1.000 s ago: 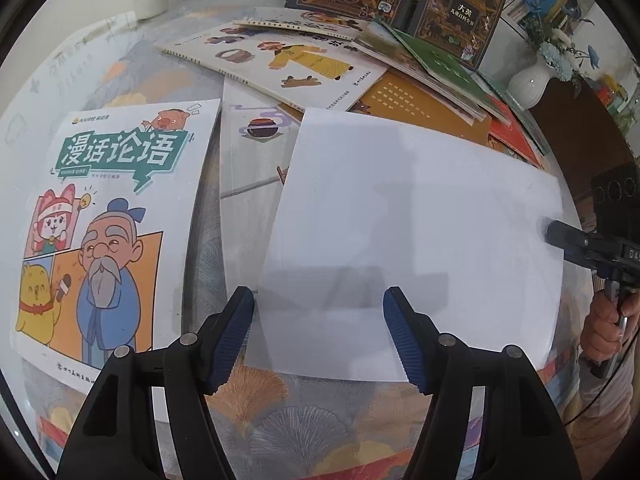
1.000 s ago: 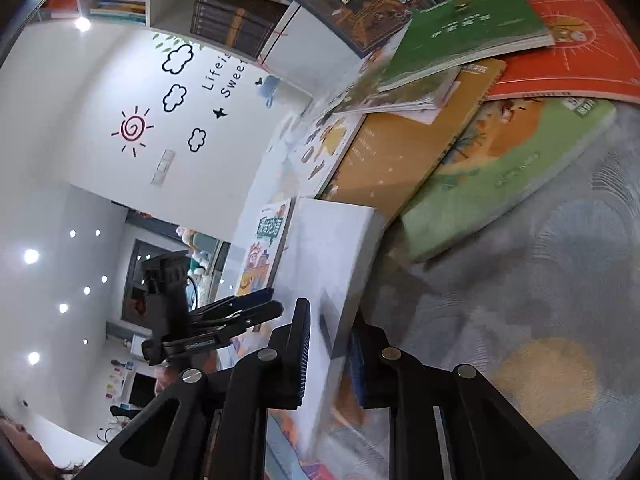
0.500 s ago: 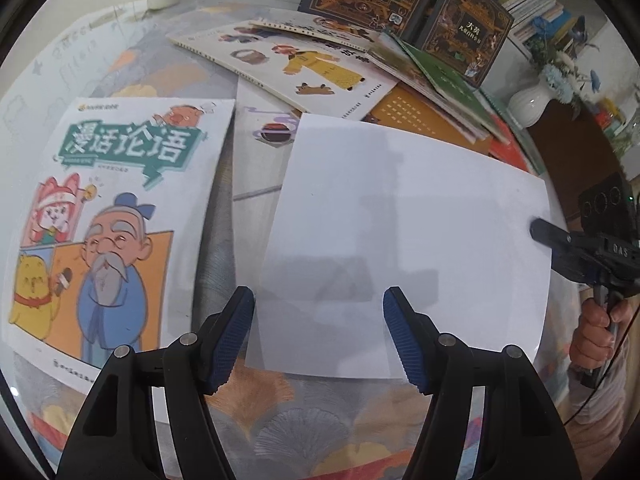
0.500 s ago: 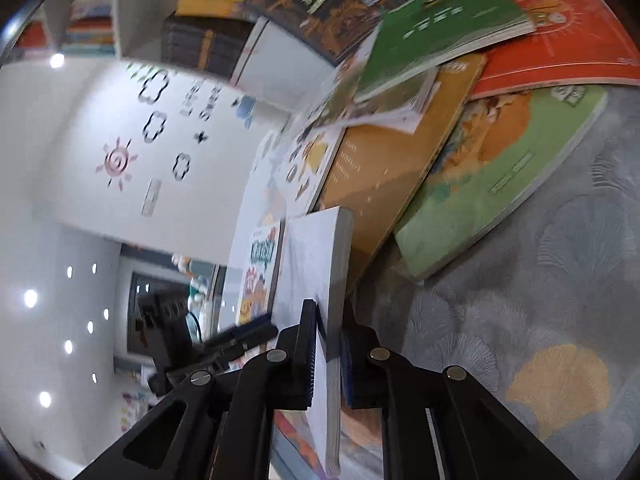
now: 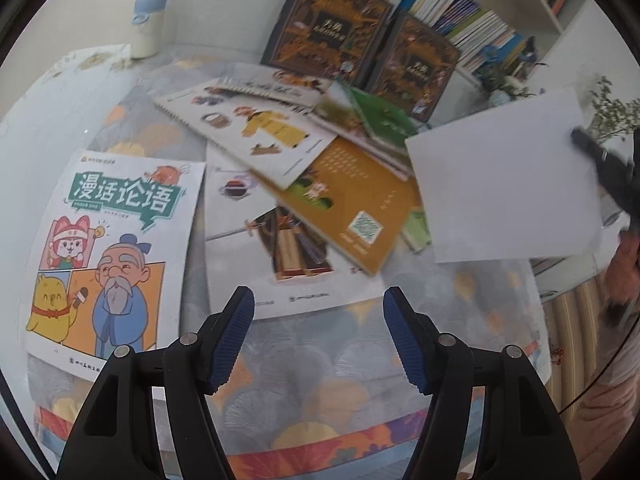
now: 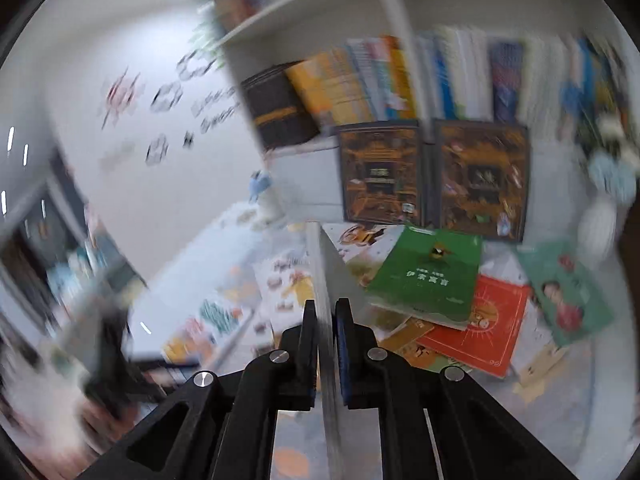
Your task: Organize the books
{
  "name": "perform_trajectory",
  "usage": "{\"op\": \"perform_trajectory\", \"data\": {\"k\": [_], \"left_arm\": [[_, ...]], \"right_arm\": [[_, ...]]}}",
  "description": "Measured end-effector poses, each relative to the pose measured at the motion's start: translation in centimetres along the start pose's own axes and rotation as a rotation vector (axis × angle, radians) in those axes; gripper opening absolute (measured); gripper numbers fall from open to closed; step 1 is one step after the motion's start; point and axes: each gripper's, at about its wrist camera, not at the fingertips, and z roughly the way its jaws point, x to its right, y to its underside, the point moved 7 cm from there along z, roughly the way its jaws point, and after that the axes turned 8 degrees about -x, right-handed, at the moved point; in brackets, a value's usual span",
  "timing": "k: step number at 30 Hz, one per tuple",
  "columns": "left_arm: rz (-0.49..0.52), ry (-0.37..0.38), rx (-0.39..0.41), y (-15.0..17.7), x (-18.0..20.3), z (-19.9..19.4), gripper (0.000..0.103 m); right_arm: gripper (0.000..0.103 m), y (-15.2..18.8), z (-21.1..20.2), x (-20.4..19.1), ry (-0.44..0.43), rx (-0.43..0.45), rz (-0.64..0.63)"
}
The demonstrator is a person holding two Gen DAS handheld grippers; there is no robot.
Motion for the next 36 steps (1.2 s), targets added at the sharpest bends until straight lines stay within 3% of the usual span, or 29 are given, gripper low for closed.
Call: {"op": "perform_trajectory", "data": {"k": [5,9,12,18,20,22,24,25,26,30,32,33,35,36], "left_arm": [[-0.009,0.012,-0.005,0.8,-0.5,-0.2,0.064],[-0.04,0.002,0.005,1.9,-1.9,-1.1,0.064],[-0.075,0.0,0.002,2.9,-3.2,-1.3,0.064],[-0.096,-0.013,-0.035,5.5,-4.2,-0.2,0.064],[-0.094,-0.008,-0.059,6.3,-4.1,0.6,0.064],[-0.086,0.007,-0.083,6.8,-3.7,1.4,0.064],[-0.066,0.013,-0.092,7.0,-3.4,1.9,0.064],[-0.057,0.017,-0.102,7.0,-3.2,2.2,0.064],[-0.043,0.024,-0.118,7.1,-3.0,2.5,0.064],[0.03,0.052,-0.165,7.0,-1.4,4.0,0.064],[0.062,0.071,-0.184,6.8,-0.6,4.7,0.064],[0.07,0.08,-0.192,6.7,-0.4,4.9,0.059],[0.087,0.098,-0.222,6.6,0.2,5.9,0.05],[0.094,0.1,-0.232,6.5,0.4,6.4,0.048]], "right_arm": [[0.01,4.3,0.4,-7.0,-0.07,0.034,-0.143],[0.012,9.3,3.5,-11.1,-0.127,-0.054,-0.178],[0.014,12.9,4.9,-14.6,-0.033,-0.069,-0.317],[0.024,19.6,9.6,-17.4,-0.018,-0.219,-0.407],[0.025,21.6,11.0,-18.0,-0.073,-0.298,-0.412],[0.029,22.9,11.8,-18.0,-0.132,-0.364,-0.381],[0.047,23.3,11.8,-17.3,-0.148,-0.394,-0.351],[0.062,23.4,11.7,-16.5,-0.144,-0.399,-0.327],[0.066,23.4,11.4,-15.8,-0.136,-0.398,-0.297],[0.066,22.5,9.9,-10.3,-0.158,-0.401,-0.067],[0.065,22.2,9.3,-7.0,-0.196,-0.407,0.103],[0.063,22.4,9.3,-4.7,-0.238,-0.409,0.222],[0.046,22.7,9.4,-2.5,-0.29,-0.418,0.354],[0.043,23.0,9.6,-1.3,-0.333,-0.421,0.418]]}}
